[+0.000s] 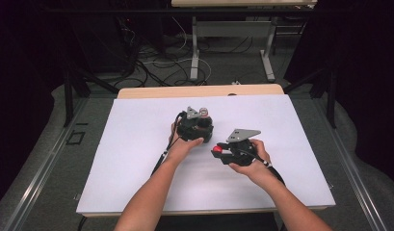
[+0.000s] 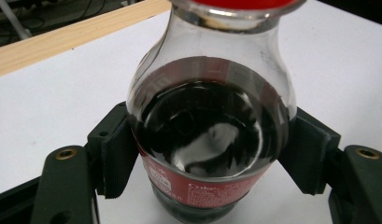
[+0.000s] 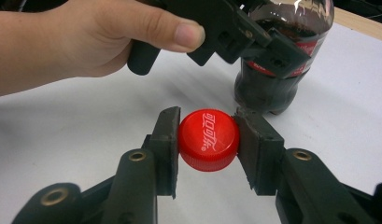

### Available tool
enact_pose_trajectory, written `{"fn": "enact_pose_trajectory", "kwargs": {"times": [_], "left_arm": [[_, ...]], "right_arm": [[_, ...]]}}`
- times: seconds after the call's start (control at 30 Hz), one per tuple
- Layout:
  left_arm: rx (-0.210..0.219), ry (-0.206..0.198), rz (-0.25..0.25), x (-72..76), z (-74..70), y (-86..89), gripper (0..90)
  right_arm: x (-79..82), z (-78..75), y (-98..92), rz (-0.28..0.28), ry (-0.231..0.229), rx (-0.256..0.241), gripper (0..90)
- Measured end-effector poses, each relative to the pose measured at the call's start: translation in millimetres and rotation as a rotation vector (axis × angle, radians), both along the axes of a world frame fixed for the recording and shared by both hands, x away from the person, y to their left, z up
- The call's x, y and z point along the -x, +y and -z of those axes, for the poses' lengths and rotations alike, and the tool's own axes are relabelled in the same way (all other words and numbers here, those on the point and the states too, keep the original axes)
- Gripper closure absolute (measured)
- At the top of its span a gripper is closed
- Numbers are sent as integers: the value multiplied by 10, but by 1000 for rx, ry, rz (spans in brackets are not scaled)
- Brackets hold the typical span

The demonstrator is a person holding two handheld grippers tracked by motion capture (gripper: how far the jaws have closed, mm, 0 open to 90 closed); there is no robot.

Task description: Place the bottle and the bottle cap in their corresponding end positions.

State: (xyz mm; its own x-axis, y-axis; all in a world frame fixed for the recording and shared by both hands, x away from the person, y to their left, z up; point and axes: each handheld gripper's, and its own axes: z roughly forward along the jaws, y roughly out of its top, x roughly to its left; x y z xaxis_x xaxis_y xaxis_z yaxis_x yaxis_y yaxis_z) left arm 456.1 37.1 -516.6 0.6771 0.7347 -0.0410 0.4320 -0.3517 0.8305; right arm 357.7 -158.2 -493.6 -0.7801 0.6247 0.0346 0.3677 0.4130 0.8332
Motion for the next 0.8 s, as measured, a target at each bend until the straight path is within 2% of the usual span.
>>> {"fn": "enact_pose_trajectory", "kwargs": {"times": [0.1,0.2,0.23,0.27,0.3,0.33,0.4,0.47,0.5,0.53,0.57,0.6,0.63,0.67,0.8], "left_arm": [[18,5,-1,3,10,14,289],[13,12,2,-4,4,30,286],[39,22,-11,-2,13,18,282],[29,39,-6,-5,5,32,271],[48,51,-6,1,10,38,252],[50,39,-9,2,9,49,228],[43,42,-13,19,-2,86,182],[49,39,-36,37,-9,127,144],[61,50,-49,48,-13,149,112],[59,58,-50,53,-22,183,71],[64,67,-49,62,-28,211,44],[87,76,-63,80,-30,220,29],[88,80,-60,98,-44,247,8],[104,74,-61,117,-50,259,5],[105,75,-52,222,-114,331,5]], "right_arm": [[-14,20,17,-4,-7,-2,613],[-30,56,45,-5,3,2,613],[-39,71,59,-9,2,0,613],[-48,81,73,-14,7,1,613],[-58,95,87,-15,3,0,613],[-65,111,108,-15,6,-9,613],[-86,153,148,-24,11,-11,613],[-101,209,197,-36,26,0,613],[-107,242,223,-38,24,-1,613],[-107,271,249,-43,47,10,613],[-121,307,273,-53,41,19,613],[-120,341,297,-51,55,23,613],[-125,370,317,-50,60,39,612],[-132,406,338,-57,57,43,612],[-145,504,383,-72,78,66,612]]}}
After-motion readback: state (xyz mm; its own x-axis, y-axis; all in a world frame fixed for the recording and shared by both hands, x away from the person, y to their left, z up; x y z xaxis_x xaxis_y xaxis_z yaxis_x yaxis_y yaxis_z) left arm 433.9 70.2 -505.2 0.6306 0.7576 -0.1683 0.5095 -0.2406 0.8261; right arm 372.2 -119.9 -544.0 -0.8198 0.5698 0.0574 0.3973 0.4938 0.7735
